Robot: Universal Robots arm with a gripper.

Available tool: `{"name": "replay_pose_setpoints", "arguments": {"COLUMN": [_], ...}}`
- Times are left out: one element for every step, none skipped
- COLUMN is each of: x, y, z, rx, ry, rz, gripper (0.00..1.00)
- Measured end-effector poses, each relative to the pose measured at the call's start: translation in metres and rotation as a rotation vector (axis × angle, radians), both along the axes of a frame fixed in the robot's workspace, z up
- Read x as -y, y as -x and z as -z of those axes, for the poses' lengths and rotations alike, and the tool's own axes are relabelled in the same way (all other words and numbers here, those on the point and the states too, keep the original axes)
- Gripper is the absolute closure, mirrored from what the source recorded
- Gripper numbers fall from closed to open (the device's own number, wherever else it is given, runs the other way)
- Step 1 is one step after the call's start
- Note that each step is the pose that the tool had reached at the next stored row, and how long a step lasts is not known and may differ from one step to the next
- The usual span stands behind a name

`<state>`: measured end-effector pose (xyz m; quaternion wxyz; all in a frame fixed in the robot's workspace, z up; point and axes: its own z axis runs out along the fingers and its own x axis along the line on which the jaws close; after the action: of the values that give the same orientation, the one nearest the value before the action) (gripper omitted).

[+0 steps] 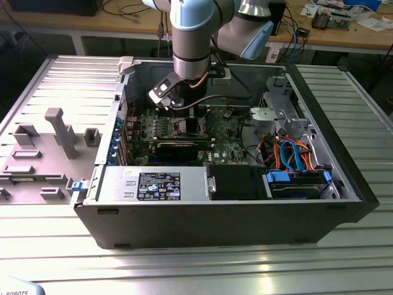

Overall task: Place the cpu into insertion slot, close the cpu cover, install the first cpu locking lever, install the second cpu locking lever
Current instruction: 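Place the cpu into insertion slot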

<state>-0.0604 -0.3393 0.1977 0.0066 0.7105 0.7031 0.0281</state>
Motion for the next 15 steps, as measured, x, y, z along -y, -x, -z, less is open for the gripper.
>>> {"name": "replay_pose_setpoints", "arguments": {"x": [0.0,0.0,0.0,0.0,0.0,0.0,0.0,0.0,0.0,0.0,0.0,0.0,0.0,0.0,0.0], "y": [0.0,0.0,0.0,0.0,0.0,0.0,0.0,0.0,0.0,0.0,0.0,0.0,0.0,0.0,-0.0001], "z": [-0.0009,-0.0017,-0.0035,-0.0044,-0.0066,-0.008,-0.0094,-0.0121,-0.0135,-0.015,-0.017,-0.0187,-0.0203,-0.0218,-0.0232], "rx": [-0.0002,-0.0001,-0.0002,-0.0002,-0.0003,-0.0003,-0.0006,-0.0011,-0.0013,-0.0016,-0.0024,-0.0033,-0.0041,-0.005,-0.0063], "ry": [0.0002,0.0001,0.0002,0.0002,0.0001,0.0002,0.0002,0.0001,0.0001,0.0002,0.0001,0.0001,0.0002,0.0002,0.0002], "rz": [0.0,0.0,0.0,0.0,0.0,0.0,0.0,0.0,0.0,0.0,0.0,0.0,0.0,0.0,0.0], "gripper": [0.4,0.4,0.4,0.4,0.4,0.4,0.4,0.4,0.4,0.4,0.4,0.4,0.4,0.4,0.4]}}
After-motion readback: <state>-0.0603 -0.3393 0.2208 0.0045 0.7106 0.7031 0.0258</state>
